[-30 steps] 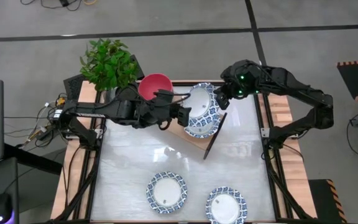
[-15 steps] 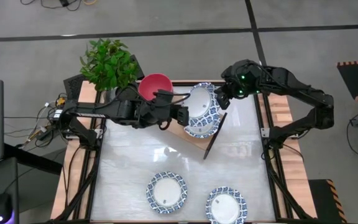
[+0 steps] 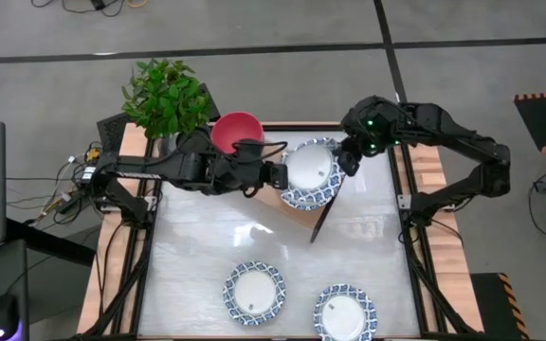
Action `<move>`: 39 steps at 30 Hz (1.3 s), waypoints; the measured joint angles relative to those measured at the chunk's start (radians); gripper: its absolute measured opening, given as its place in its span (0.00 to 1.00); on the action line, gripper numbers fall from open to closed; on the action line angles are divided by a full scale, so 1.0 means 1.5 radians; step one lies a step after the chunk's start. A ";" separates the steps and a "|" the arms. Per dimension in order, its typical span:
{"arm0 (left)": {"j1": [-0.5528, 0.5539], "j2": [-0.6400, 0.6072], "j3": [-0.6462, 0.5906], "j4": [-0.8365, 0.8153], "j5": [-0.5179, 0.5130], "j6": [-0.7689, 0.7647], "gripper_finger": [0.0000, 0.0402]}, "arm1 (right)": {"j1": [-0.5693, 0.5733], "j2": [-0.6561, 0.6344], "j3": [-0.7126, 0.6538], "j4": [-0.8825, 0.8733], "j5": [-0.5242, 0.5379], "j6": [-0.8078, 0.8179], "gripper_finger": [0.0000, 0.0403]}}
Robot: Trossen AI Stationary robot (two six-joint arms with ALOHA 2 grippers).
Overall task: Place and stack bowls onto a shelf
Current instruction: Stack the white patterned bowl on top of the other white patterned bowl on the shelf
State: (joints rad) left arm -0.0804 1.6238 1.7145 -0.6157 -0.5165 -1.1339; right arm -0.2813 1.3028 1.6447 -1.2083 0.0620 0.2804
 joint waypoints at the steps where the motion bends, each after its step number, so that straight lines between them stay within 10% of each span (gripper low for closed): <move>1: -0.002 0.000 0.000 -0.009 0.006 -0.029 0.00 | 0.000 -0.004 0.000 -0.003 0.000 -0.001 0.38; 10: -0.017 0.000 0.000 -0.036 0.016 -0.199 0.00 | -0.002 -0.061 0.000 -0.004 0.008 -0.024 0.55; 39: -0.008 0.087 -0.001 -0.047 0.009 -0.532 0.01 | -0.001 -0.118 0.000 0.001 0.013 -0.032 0.52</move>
State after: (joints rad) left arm -0.0923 1.7547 1.7134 -0.6860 -0.5034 -1.9315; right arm -0.2821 1.1259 1.6451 -1.2067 0.0818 0.2320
